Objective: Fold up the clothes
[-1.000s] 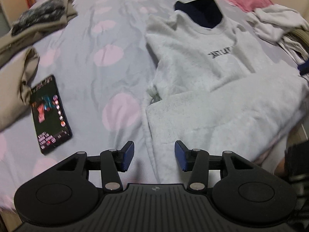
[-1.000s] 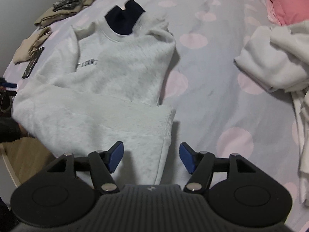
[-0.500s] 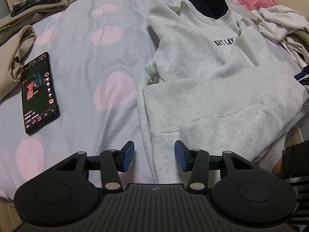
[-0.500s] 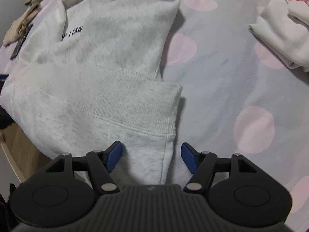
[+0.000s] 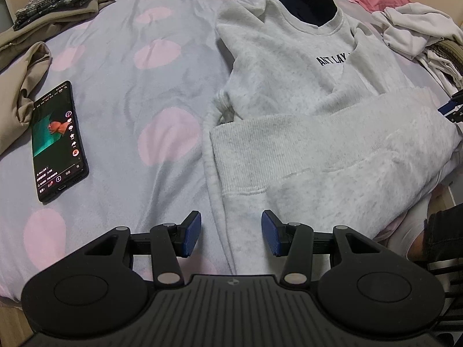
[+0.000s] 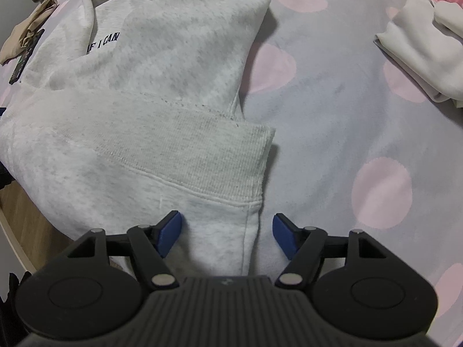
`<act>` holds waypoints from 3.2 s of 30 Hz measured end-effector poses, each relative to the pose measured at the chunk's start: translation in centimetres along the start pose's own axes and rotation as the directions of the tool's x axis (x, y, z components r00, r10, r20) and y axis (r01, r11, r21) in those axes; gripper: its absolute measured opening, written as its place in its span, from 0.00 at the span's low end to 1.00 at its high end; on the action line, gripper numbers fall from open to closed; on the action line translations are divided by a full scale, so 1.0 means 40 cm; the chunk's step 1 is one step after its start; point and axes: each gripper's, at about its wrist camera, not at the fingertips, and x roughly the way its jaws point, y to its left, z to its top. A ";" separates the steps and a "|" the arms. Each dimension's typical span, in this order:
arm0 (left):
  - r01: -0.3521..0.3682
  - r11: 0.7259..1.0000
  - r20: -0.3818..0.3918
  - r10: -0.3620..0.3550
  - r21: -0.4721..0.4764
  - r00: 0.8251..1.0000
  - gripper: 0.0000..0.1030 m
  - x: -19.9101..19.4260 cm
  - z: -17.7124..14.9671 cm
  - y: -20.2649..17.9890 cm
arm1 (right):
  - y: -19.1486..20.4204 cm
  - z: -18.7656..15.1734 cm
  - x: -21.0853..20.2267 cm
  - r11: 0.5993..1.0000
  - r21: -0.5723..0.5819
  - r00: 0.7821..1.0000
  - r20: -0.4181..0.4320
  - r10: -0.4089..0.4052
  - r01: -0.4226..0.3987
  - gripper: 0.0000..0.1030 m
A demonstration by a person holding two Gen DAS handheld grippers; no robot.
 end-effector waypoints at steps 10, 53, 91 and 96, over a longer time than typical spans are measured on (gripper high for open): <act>0.002 1.000 -0.003 -0.002 -0.005 1.000 0.43 0.005 -0.002 0.000 | 0.005 0.005 0.006 1.000 -0.020 1.000 -0.001 -0.007 0.007 0.73; 0.088 0.986 0.080 -0.077 -0.145 0.994 0.49 0.044 0.056 0.057 | -0.032 0.064 0.001 0.991 0.097 0.979 0.190 0.078 -0.098 0.71; 0.014 0.991 0.359 0.035 -0.134 0.933 0.04 -0.133 0.199 0.052 | -0.019 0.105 -0.250 0.997 0.056 0.891 0.454 0.020 -0.051 0.17; -0.015 0.978 0.352 0.089 -0.208 0.932 0.04 -0.052 0.310 0.087 | -0.023 0.199 -0.237 0.991 0.127 0.865 0.494 -0.092 0.033 0.17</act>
